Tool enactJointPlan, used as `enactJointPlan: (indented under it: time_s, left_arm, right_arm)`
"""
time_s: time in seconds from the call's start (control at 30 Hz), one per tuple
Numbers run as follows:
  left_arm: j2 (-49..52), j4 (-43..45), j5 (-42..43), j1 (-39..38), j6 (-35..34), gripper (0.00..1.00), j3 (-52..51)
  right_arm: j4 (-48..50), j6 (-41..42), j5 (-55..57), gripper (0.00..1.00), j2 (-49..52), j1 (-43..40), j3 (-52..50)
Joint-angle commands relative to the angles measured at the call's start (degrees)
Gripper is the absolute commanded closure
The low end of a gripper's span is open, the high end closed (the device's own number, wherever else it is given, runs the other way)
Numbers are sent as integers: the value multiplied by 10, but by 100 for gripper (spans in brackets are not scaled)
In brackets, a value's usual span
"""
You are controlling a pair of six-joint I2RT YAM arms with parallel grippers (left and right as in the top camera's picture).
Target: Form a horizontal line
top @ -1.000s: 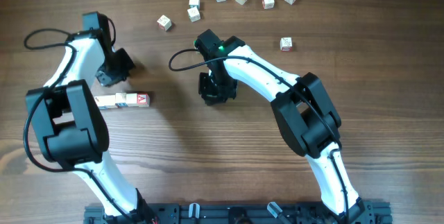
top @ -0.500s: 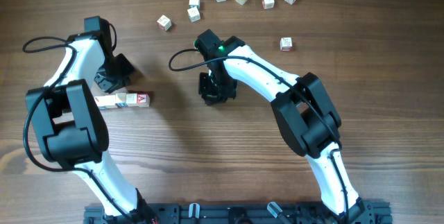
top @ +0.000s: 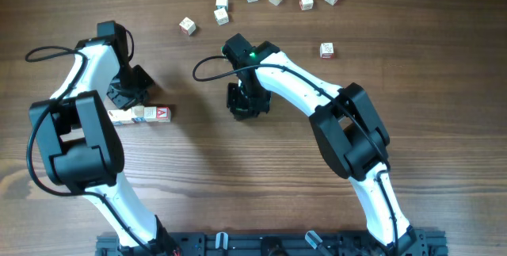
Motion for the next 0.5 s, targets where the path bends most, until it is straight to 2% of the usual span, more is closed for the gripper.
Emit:
enactJointPlan:
  time_s: [0.0, 0.47]
  left_arm:
    - [7, -3, -9, 3, -10, 96, -3]
    - [7, -13, -9, 3, -10, 96, -3]
  right_arm:
    - [7, -10, 64, 82, 30, -1, -17]
    - [7, -10, 64, 82, 30, -1, -17]
